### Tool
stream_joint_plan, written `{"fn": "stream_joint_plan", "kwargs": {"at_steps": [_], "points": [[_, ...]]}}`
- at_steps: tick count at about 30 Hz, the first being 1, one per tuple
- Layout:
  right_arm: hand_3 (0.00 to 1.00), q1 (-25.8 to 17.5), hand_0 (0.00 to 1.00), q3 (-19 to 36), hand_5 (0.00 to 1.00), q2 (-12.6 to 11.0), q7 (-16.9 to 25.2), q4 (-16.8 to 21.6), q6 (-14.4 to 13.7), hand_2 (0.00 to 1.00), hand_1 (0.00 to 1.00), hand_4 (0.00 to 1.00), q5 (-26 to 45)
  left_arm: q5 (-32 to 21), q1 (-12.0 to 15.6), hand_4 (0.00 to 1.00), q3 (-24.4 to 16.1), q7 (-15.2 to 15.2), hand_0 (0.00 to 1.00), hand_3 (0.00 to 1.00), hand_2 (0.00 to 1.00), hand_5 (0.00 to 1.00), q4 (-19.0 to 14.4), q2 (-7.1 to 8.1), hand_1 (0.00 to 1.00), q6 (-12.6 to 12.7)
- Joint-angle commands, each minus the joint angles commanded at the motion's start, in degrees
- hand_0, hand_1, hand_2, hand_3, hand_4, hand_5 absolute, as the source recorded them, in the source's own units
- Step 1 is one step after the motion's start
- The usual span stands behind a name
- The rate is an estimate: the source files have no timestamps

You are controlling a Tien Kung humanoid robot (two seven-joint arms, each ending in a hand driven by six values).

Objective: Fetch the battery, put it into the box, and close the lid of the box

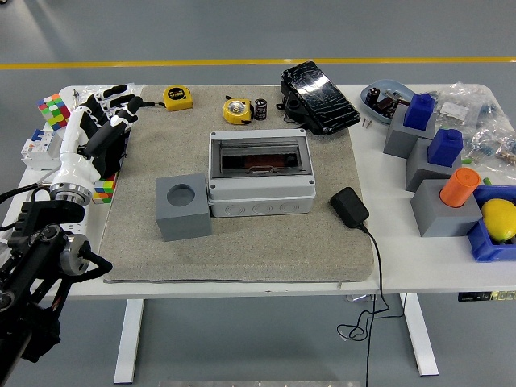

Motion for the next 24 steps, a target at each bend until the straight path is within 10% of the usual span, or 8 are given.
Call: {"fn": "stream_joint_plan", "kwargs": {"at_steps": [24], "points": [[0.544,0.49,0.566,0.15,0.484,0.00,-0.02,0.06,-0.01,0.574,0.595,0.919,-0.15,0.22,-0.36,0.979,0.56,0.33,0.572,0.658,0.665,0.366,0.12,-0.13,0.629,-0.21]]}}
